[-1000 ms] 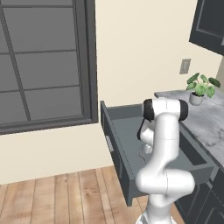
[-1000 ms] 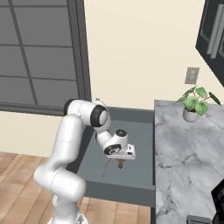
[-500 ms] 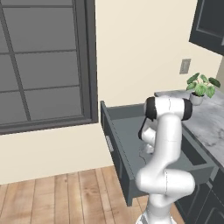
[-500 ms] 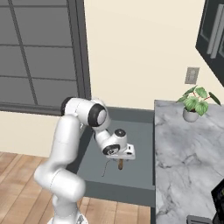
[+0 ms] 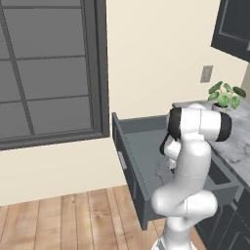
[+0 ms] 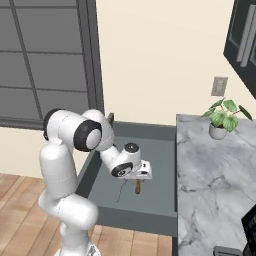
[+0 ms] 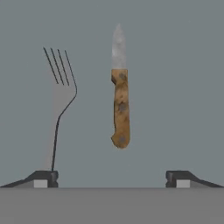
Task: Pick up the metallic utensils from the counter and place them in the open drawer. Make sure not to pick up any wooden utensils.
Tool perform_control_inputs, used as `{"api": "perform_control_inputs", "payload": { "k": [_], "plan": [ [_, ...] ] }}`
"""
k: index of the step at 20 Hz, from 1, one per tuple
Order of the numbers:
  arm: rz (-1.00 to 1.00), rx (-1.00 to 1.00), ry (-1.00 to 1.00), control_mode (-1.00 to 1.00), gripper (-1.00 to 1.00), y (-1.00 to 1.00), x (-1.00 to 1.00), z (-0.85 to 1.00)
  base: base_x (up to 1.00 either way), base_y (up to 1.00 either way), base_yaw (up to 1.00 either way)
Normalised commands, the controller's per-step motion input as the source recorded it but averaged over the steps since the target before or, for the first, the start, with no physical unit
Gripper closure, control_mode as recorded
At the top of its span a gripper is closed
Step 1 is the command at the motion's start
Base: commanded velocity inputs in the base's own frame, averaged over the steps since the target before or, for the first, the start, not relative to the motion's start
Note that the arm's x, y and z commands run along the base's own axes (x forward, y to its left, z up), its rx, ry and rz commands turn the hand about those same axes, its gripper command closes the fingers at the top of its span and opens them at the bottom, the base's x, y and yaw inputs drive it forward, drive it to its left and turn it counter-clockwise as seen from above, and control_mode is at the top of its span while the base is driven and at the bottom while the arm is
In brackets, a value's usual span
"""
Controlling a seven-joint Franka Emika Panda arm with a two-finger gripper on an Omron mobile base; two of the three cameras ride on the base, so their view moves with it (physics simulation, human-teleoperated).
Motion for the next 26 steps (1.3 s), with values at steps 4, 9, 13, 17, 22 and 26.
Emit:
{"api": "perform_control_inputs", "payload": {
  "k": [4,9,13,17,22,26],
  "plan": [
    [-0.01,0.03,0.07,-1.0,-1.0,0.29,0.0,1.0,0.0,0.0,0.0],
    [-0.03,0.01,0.06,-1.0,-1.0,0.04,-0.1,1.0,0.0,0.0,0.0],
    [-0.02,0.02,0.14,-1.0,-1.0,0.0,-0.05,1.0,0.0,0.0,0.0],
    [-0.02,0.1,0.21,-1.0,-1.0,0.05,-0.32,1.0,0.0,0.0,0.0],
    [-0.05,0.05,0.09,-1.0,-1.0,0.02,-0.67,1.0,0.0,0.0,0.0],
    [-0.09,0.0,-0.19,-1.0,-1.0,0.08,-0.79,1.0,0.0,0.0,0.0]
  ]
}}
